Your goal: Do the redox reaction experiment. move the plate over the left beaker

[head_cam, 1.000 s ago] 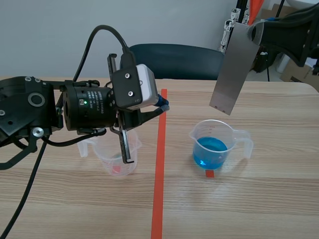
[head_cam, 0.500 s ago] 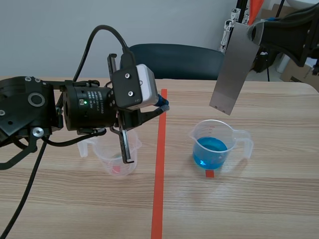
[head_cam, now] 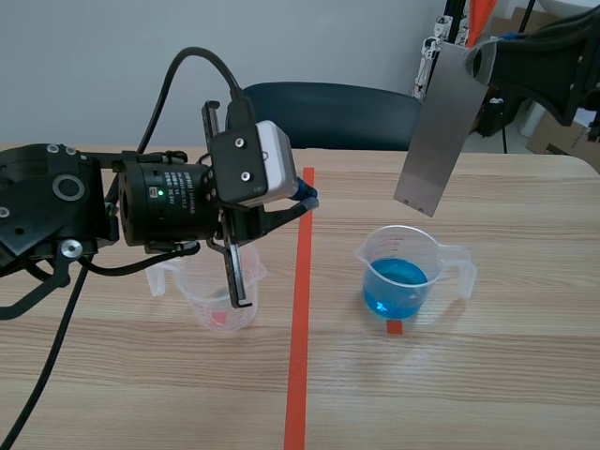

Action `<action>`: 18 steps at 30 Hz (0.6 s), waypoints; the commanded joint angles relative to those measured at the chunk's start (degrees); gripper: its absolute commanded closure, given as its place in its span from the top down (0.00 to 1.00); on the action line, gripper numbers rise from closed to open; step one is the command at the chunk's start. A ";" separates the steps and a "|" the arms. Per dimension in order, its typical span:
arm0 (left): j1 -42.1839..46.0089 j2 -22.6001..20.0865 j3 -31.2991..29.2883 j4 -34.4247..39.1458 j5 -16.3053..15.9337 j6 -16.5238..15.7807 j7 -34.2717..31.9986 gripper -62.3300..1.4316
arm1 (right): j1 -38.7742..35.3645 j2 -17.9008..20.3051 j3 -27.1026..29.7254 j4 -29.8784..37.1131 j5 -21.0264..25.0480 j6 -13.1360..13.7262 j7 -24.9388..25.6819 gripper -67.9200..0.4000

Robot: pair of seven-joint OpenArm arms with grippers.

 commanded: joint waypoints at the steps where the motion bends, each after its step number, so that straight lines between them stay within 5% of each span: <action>1: -0.61 0.13 0.00 0.98 -0.83 0.37 -0.61 0.09 | 1.14 1.05 1.20 0.68 1.01 0.17 1.07 0.01; 18: 8.35 -4.15 -4.33 1.03 -0.85 5.35 -6.95 0.09 | 1.16 0.09 1.20 0.70 1.01 0.17 0.98 0.01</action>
